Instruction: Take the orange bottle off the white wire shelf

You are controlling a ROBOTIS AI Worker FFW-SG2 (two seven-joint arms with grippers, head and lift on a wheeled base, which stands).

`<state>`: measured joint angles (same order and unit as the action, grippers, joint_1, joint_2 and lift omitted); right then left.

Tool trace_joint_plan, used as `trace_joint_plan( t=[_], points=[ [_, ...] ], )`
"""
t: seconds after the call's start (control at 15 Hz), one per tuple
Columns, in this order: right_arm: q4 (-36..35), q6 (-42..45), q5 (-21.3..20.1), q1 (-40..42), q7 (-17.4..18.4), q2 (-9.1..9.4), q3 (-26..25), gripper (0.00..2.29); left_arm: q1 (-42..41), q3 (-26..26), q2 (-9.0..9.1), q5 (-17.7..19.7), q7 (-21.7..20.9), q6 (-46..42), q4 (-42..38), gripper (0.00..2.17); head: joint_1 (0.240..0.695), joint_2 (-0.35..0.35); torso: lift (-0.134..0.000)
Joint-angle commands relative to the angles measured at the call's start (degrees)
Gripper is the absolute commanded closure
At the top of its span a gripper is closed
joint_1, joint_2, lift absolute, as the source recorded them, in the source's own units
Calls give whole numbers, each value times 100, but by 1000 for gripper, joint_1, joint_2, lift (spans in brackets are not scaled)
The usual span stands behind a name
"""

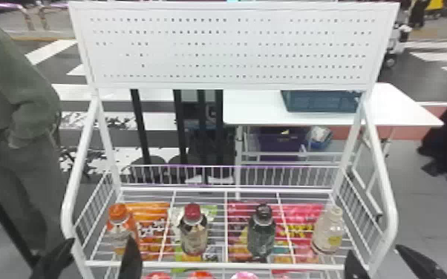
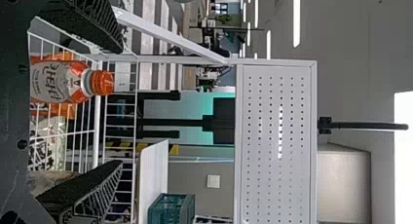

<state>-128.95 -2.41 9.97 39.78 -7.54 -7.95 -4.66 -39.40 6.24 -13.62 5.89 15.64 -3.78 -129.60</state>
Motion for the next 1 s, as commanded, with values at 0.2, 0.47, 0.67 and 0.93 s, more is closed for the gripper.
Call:
trace_joint_plan(
  t=[0.2,0.47,0.67,0.93],
  points=[
    [-7,17,93,21,-72,-5,-53,140,2,9,-18,0,-26,5,5,87,499,0,0],
    [-16,17,84,21,-72,-5,-53,140,29,26,-9,0,-26,23,5,87,499,0,0],
    [-16,17,84,21,-72,-5,-53,144,46,26,-9,0,-26,40,14,87,499,0,0],
    [-16,17,75,21,-72,-5,-53,144,73,26,-9,-9,-26,40,49,87,499,0,0]
  ],
)
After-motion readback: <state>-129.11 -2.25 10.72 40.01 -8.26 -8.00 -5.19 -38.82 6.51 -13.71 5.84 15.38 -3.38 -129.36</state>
